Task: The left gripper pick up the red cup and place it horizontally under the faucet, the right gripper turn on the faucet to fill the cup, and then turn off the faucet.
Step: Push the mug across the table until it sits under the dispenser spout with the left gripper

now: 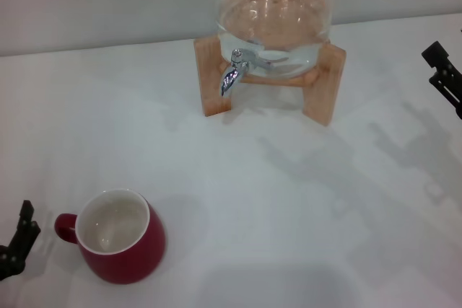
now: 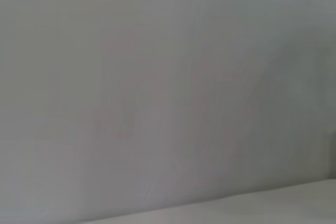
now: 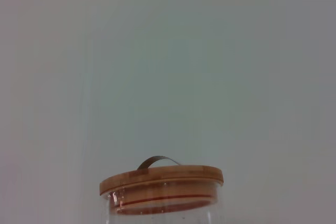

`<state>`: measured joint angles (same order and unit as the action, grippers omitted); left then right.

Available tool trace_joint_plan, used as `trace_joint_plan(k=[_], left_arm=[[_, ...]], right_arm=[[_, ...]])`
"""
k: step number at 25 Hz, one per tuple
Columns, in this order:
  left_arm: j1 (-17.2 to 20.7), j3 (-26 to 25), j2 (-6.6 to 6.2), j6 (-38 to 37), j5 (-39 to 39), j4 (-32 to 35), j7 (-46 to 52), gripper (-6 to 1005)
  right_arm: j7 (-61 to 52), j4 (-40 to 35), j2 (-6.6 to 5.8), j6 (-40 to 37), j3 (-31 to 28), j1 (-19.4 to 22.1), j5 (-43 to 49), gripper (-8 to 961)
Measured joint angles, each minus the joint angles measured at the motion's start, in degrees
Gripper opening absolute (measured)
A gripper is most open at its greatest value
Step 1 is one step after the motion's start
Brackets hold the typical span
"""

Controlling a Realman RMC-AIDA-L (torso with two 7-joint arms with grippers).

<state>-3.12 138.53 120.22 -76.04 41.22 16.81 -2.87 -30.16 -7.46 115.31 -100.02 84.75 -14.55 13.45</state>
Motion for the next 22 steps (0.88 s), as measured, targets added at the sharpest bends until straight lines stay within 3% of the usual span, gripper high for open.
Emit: trace_joint_plan(k=[22], left_arm=[[2.2, 2.8, 0.11, 0.0, 0.1, 0.8, 1.3, 868]], right_arm=[[0.1, 0.0, 0.00, 0.0, 0.1, 0.1, 0.0, 843]])
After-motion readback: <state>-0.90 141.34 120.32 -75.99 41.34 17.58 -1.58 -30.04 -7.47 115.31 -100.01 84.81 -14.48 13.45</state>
